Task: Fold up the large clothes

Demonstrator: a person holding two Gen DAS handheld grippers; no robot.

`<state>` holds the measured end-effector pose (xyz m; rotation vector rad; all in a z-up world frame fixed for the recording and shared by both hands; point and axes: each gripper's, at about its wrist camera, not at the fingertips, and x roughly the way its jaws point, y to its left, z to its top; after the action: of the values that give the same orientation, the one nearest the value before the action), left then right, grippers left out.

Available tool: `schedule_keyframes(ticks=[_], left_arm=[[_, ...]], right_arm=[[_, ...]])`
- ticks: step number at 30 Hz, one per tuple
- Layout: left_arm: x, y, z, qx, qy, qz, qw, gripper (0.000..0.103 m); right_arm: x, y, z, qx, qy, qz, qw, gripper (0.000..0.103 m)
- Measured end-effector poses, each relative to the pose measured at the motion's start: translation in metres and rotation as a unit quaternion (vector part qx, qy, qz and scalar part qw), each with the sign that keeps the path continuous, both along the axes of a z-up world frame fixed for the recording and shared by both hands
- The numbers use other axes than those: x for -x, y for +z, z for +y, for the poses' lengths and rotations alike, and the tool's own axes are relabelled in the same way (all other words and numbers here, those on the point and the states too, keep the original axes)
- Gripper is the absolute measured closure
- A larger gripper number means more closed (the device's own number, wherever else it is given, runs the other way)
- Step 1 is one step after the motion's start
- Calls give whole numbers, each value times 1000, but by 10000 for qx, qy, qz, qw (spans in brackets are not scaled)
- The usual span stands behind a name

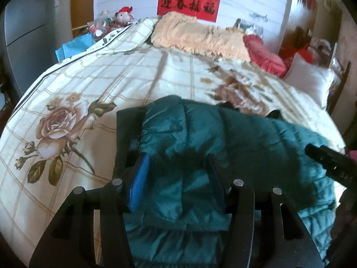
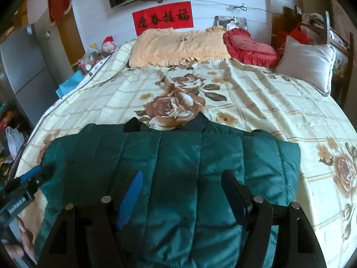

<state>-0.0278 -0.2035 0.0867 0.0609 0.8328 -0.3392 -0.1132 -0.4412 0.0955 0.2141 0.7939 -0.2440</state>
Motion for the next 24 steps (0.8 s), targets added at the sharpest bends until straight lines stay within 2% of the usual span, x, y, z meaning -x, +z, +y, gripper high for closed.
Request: schedule_keyframes(ticks=[8, 11, 15, 21, 24], left_arm=[[-7, -23, -8, -336, -189, 34, 9993, 50], [-11, -28, -8, -342, -203, 107, 9992, 50], [-13, -29, -7, -290, -173, 176, 9993, 51], [-14, -30, -8, -260, -164, 161, 9994, 50], [-13, -31, -9, -250, -162, 131, 9995, 50]], right_arm=[[-24, -44, -3, 227, 17, 477, 9986, 32], [-27, -50, -5, 226, -28, 525, 9984, 31], [-19, -37, -3, 220, 42, 558, 9982, 31], [27, -3, -11, 298, -1, 98, 9995, 31], [44, -2, -21, 257, -85, 135, 9995, 31]])
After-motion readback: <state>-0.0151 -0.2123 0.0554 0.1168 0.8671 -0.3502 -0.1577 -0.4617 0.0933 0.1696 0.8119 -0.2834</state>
